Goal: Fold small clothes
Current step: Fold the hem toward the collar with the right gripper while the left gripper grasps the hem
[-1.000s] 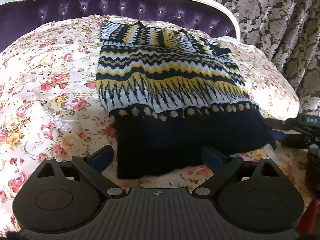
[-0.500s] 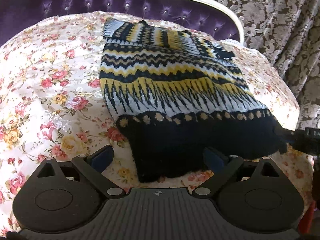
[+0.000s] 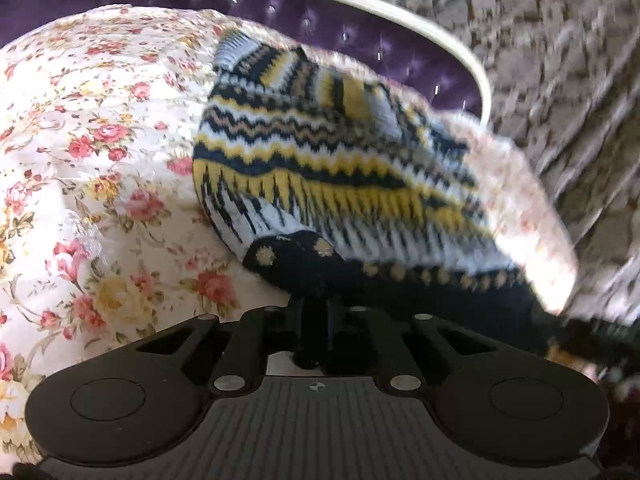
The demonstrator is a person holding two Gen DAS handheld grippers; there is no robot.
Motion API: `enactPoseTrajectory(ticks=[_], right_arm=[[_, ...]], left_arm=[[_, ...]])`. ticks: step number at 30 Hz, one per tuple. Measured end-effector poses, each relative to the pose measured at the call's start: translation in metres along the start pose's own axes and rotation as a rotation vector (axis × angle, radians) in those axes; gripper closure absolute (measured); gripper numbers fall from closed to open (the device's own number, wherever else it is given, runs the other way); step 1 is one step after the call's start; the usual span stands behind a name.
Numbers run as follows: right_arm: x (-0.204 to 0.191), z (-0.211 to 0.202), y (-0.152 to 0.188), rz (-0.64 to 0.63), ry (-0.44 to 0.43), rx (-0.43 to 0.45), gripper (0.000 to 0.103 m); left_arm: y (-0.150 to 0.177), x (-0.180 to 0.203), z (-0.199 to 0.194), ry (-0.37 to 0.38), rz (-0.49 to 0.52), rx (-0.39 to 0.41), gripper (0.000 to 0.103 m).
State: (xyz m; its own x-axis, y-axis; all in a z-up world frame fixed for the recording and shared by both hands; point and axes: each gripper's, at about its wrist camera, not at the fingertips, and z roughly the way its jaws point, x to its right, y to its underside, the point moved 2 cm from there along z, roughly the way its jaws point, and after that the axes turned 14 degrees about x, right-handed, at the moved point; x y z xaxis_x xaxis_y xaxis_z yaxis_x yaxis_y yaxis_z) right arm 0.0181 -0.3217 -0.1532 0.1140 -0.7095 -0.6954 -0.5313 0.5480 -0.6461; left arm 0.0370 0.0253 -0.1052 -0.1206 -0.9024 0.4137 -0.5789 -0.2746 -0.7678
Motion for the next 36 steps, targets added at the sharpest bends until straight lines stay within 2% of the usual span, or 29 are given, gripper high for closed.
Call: enactPoseTrajectory(ticks=[11,23,30,36], right_arm=[[-0.037,-0.004,-0.042,-0.031,-0.109,0.069,0.082],[-0.069,0.023,-0.096,-0.052,-0.206,0.097,0.082],[-0.078,0.033,-0.125,-0.044,-0.253,0.102,0.082],[-0.079,0.059,-0.153,-0.058,-0.254,0.125,0.082]], left_arm=[[-0.072,0.019,-0.028,0.123,-0.025,0.160,0.094],[-0.122,0.026,-0.015,0.218,-0.048,0.197,0.094],[-0.146,0.029,-0.012,0.239,-0.033,0.222,0.094],[-0.172,0.027,0.009,0.219,-0.039,0.286,0.094]])
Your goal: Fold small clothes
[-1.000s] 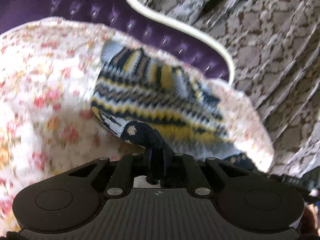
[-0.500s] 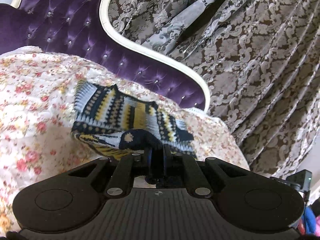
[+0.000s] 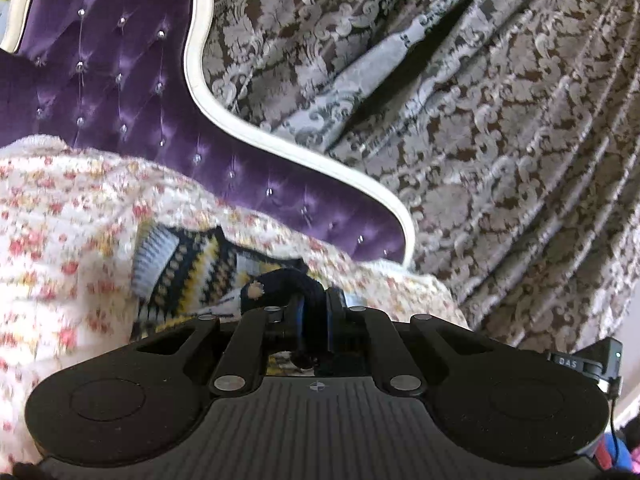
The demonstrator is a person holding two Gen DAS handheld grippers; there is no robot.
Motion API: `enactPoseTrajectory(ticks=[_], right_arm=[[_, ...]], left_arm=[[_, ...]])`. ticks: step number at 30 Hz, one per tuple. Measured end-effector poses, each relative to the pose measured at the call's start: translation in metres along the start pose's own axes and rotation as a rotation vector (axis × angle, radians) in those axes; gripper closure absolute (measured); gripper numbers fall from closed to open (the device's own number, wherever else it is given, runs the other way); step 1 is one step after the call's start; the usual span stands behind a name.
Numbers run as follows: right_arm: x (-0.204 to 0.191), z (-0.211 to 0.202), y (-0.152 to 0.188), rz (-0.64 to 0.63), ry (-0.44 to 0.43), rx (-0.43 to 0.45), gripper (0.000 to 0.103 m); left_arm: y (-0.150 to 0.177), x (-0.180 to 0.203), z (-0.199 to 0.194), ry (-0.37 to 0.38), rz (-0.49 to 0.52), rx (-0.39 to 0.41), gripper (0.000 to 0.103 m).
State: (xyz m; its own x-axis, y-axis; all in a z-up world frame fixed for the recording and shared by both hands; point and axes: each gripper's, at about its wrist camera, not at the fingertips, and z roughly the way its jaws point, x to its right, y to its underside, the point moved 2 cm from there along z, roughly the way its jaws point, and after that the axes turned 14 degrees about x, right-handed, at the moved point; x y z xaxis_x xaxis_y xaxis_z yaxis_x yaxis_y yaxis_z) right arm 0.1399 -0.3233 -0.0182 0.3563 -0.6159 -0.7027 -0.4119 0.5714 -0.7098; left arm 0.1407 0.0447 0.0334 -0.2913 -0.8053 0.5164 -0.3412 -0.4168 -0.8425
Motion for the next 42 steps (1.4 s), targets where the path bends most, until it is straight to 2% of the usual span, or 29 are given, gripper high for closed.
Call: enactPoseTrajectory(ticks=[7,12,20,26,27,29,31,32,33,36,42], right_arm=[[0.035,0.060,-0.024,0.022,0.038,0.034,0.082],[0.072,0.109,-0.032,0.011,0.089,0.034,0.082],[0.131,0.178,-0.022,0.014,0.193,-0.009,0.082],[0.155,0.205,-0.013,0.002,0.259,-0.020,0.078],[0.156,0.206,-0.013,-0.002,0.267,-0.013,0.074],[0.160,0.207,-0.015,-0.004,0.285,0.012,0.072],[0.163,0.203,-0.019,-0.002,0.289,0.038,0.049],[0.163,0.198,-0.021,-0.004,0.285,0.056,0.030],[0.163,0.196,-0.023,-0.013,0.282,0.071,0.023],[0.159,0.187,-0.026,-0.084,0.288,0.069,0.023],[0.155,0.184,-0.014,-0.248,0.325,-0.014,0.023]], left_arm=[[-0.017,-0.021,0.057,-0.051,-0.005,0.076,0.094],[-0.016,-0.041,0.107,-0.111,0.007,0.089,0.094],[0.005,-0.079,0.177,-0.210,0.028,0.023,0.094],[0.020,-0.101,0.212,-0.266,0.060,-0.027,0.091],[0.020,-0.102,0.215,-0.268,0.062,-0.024,0.087],[0.018,-0.104,0.215,-0.280,0.071,-0.006,0.058],[0.011,-0.104,0.211,-0.282,0.083,0.025,0.042],[0.008,-0.103,0.210,-0.283,0.090,0.036,0.035],[0.005,-0.102,0.206,-0.281,0.099,0.050,0.034],[0.000,-0.097,0.195,-0.280,0.140,0.069,0.031],[0.023,-0.093,0.192,-0.293,0.250,-0.051,0.027]])
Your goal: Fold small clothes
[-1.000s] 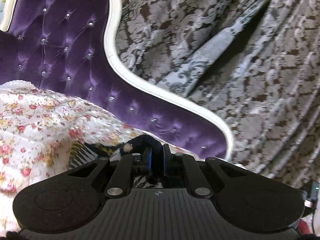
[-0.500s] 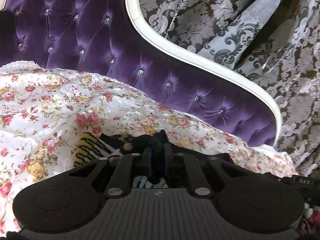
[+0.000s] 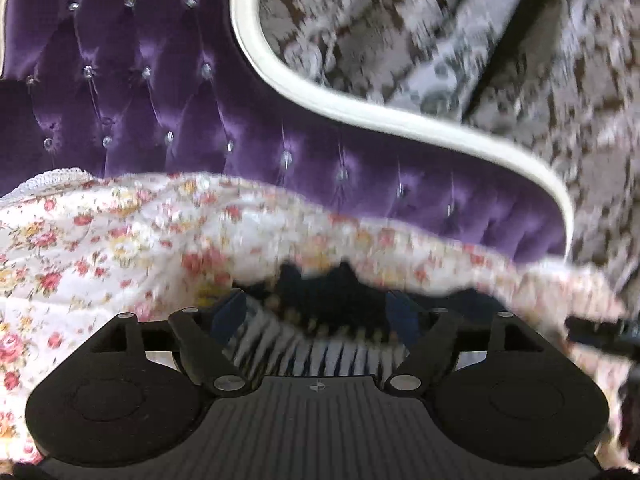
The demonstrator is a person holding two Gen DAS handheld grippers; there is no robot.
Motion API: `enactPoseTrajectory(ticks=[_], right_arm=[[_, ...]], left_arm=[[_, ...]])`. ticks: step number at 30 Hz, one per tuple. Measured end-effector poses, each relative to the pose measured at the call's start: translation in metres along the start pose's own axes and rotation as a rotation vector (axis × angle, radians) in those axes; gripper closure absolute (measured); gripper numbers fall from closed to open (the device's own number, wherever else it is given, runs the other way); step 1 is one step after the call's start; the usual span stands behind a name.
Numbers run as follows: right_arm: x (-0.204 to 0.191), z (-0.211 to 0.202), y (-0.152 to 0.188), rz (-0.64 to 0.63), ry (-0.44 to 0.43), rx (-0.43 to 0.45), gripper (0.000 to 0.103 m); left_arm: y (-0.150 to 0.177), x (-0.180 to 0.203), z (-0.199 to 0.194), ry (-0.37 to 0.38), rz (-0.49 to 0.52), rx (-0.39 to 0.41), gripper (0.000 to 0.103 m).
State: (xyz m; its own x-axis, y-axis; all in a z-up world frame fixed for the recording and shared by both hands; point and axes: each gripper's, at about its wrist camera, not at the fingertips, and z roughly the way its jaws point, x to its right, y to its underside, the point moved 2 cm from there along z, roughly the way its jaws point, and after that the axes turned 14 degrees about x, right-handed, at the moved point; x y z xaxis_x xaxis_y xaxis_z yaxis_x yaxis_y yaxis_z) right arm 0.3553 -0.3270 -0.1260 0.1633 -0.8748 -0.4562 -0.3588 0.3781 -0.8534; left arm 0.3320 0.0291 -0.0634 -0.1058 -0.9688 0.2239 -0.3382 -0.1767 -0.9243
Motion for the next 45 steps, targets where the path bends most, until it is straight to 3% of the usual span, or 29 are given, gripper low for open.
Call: enactPoseTrajectory(ticks=[8,10,13,17,21,28,34,37,40,41,43,45], right_arm=[[-0.001,0.001,0.023,-0.151,0.042,-0.063,0.024],[-0.001,0.001,0.027,-0.160,0.045,-0.069,0.024],[-0.001,-0.001,0.031,-0.180,0.044,-0.069,0.023],[0.000,-0.001,0.035,-0.178,0.039,-0.061,0.022],[0.002,-0.003,0.041,-0.146,0.017,-0.029,0.013],[-0.001,-0.003,0.052,-0.199,0.013,0.009,0.012],[0.011,-0.008,0.053,-0.117,-0.033,0.050,0.012],[0.016,-0.012,0.054,-0.085,-0.025,0.079,0.020],[0.033,-0.020,0.054,0.030,0.040,0.139,0.062],[0.043,-0.022,0.055,0.101,0.054,0.153,0.083],[0.055,-0.023,0.055,0.189,0.031,0.163,0.086],[0.049,-0.022,0.054,0.151,0.046,0.165,0.086]], left_arm=[[0.050,0.002,0.016,-0.055,0.186,-0.136,0.027],[0.061,0.003,0.016,-0.076,0.245,-0.104,0.015],[0.066,-0.006,0.015,-0.074,0.176,-0.075,0.013],[0.067,-0.004,0.018,-0.085,0.199,-0.080,0.009],[0.068,-0.005,0.020,-0.087,0.198,-0.090,0.007],[0.072,-0.004,0.021,-0.094,0.201,-0.076,0.006],[0.075,-0.003,0.020,-0.101,0.211,-0.059,0.006],[0.074,-0.003,0.019,-0.102,0.212,-0.059,0.006],[0.075,-0.003,0.018,-0.104,0.214,-0.052,0.006],[0.075,-0.003,0.018,-0.104,0.214,-0.050,0.006],[0.075,-0.003,0.018,-0.103,0.214,-0.050,0.006],[0.075,-0.004,0.018,-0.102,0.213,-0.051,0.006]])
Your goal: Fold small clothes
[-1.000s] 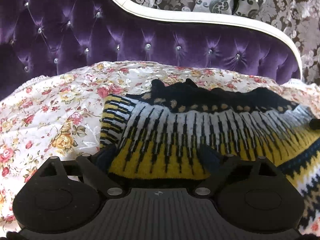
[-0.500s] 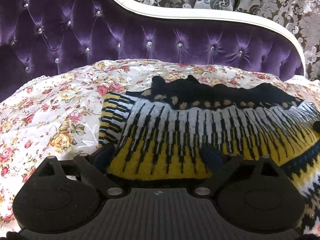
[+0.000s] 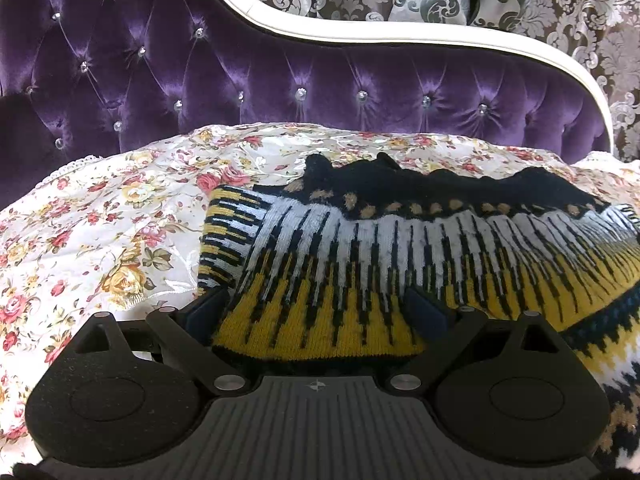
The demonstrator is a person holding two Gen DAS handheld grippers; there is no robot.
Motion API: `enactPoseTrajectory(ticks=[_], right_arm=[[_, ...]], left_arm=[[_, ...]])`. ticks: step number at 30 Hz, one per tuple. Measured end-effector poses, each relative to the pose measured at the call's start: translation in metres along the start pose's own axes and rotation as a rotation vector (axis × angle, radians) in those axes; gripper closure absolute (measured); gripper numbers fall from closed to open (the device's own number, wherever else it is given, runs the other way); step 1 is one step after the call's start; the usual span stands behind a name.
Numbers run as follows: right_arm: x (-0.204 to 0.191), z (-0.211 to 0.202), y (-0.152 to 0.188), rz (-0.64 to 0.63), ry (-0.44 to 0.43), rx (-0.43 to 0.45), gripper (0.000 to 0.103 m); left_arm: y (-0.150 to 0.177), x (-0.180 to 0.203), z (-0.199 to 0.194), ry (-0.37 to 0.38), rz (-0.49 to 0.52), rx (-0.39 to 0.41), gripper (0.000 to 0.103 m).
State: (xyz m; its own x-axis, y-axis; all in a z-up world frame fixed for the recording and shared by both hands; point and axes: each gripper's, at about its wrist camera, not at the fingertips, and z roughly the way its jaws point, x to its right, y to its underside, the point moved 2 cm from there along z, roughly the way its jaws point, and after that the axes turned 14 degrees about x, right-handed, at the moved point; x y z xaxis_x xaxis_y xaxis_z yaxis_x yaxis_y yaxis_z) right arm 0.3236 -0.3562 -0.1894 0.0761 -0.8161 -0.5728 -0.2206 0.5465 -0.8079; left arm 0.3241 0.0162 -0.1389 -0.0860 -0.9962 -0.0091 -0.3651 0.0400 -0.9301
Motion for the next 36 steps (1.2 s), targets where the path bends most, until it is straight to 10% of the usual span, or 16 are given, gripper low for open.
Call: enactPoseTrajectory(ticks=[20,28,32,36], right_arm=[[-0.010,0.000,0.002,-0.069,-0.015,-0.018,0.072],[-0.047,-0.005,-0.011,-0.376,0.064,-0.093,0.094],[-0.015,-0.009,-0.021,-0.353,0.233,-0.114,0.099],[0.018,-0.025,-0.025,-0.201,0.204,-0.080,0.098]], left_arm=[[0.000,0.000,-0.001,0.000,-0.003,0.003,0.006],[-0.001,0.000,-0.001,0.000,-0.006,0.003,0.006],[-0.002,0.001,-0.001,-0.004,-0.001,-0.001,0.006],[-0.005,0.000,0.000,0.005,-0.005,-0.020,0.007]])
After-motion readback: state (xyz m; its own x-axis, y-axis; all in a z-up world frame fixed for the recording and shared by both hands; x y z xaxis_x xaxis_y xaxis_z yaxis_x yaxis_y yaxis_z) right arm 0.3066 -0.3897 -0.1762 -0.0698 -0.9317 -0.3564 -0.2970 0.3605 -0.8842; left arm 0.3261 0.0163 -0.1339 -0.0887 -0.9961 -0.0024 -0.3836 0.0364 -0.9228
